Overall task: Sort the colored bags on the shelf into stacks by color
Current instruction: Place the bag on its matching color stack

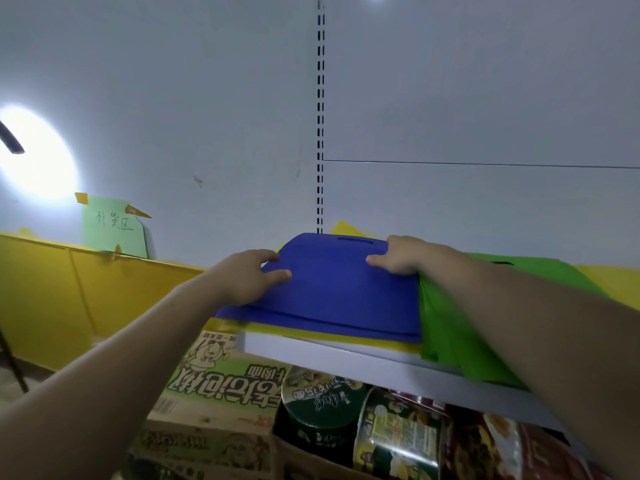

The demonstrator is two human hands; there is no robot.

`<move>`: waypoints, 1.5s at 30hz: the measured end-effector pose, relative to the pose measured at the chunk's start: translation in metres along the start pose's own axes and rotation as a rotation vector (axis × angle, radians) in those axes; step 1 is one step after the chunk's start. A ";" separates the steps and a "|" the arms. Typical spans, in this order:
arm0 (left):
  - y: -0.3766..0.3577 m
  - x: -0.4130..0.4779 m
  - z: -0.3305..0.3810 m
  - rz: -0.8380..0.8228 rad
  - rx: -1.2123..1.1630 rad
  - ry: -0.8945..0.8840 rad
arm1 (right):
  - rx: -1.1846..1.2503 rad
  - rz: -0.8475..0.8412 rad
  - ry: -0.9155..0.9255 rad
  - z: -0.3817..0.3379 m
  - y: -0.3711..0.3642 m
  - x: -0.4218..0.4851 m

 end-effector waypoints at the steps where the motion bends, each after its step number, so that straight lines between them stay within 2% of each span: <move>1: -0.003 0.006 0.000 -0.018 0.009 -0.008 | -0.010 0.000 -0.014 0.002 -0.002 0.002; 6: -0.012 0.023 -0.003 -0.084 0.001 -0.030 | -0.073 -0.036 -0.070 0.003 -0.011 0.002; 10: -0.021 0.022 -0.001 -0.146 0.080 -0.085 | -0.104 0.040 -0.077 -0.002 -0.005 0.006; 16: -0.017 0.021 -0.004 -0.108 0.056 -0.088 | -0.146 0.230 -0.041 -0.013 0.008 0.001; 23: -0.012 0.021 -0.009 -0.041 -0.096 -0.066 | -0.165 0.455 0.093 -0.025 0.027 -0.012; 27: -0.012 0.026 -0.014 0.000 -0.183 -0.033 | -0.379 0.477 0.143 -0.034 0.026 -0.015; 30: -0.010 0.026 -0.016 0.037 -0.220 -0.026 | -0.387 0.464 0.144 -0.040 0.024 -0.020; 35: -0.004 0.028 -0.028 0.122 -0.286 0.001 | 0.057 0.417 0.116 -0.037 0.022 -0.019; 38: 0.002 0.025 -0.036 0.186 -0.434 0.000 | 0.385 0.443 0.105 -0.032 0.025 -0.019; 41: 0.003 0.020 -0.043 0.171 -0.605 0.043 | 0.643 0.521 0.090 -0.030 0.033 -0.024; 43: 0.000 0.017 -0.046 0.107 -0.701 0.083 | 0.800 0.550 -0.005 -0.024 0.035 -0.028; 45: -0.002 0.015 -0.048 0.062 -0.743 0.100 | 0.992 0.498 -0.189 -0.012 0.027 -0.028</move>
Point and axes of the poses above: each hand's wrist, its own x-axis towards the middle knuckle, its own y-axis out of the back of the hand, z = x × y, the point moved 8 cm from there along x, towards the middle knuckle, and after that the axes turned 12 degrees about x, right-handed, at the moved point
